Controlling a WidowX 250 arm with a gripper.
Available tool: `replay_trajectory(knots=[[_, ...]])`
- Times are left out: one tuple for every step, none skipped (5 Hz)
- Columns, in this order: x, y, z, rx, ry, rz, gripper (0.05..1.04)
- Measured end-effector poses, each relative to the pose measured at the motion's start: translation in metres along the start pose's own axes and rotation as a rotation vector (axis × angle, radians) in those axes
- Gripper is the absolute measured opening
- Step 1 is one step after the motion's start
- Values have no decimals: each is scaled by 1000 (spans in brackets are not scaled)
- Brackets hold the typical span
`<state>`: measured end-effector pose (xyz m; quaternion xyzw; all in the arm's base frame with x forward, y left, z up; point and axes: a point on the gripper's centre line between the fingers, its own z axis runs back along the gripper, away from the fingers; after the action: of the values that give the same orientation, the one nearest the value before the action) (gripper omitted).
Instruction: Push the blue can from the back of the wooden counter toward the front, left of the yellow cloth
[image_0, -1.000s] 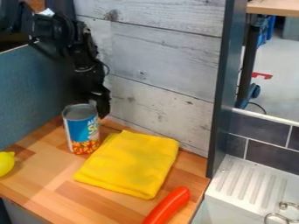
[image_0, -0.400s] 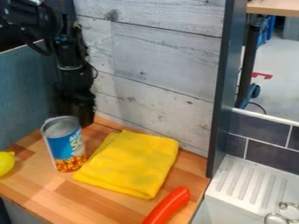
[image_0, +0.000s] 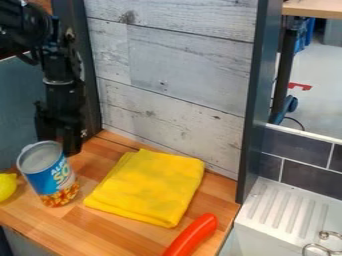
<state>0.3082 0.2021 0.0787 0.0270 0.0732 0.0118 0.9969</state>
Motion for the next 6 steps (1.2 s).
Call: replay_trajectory(knots=[[-7, 0, -6, -17, 22, 1, 1008], [-9, -5, -13, -47, 44, -8, 1008], [-10, -7, -17, -62, 62, 3, 1008], [-10, -8, -19, -73, 77, 12, 1008], [6, -3, 0, -73, -4, 11, 1008], [11, -7, 20, -86, -82, 26, 1008]])
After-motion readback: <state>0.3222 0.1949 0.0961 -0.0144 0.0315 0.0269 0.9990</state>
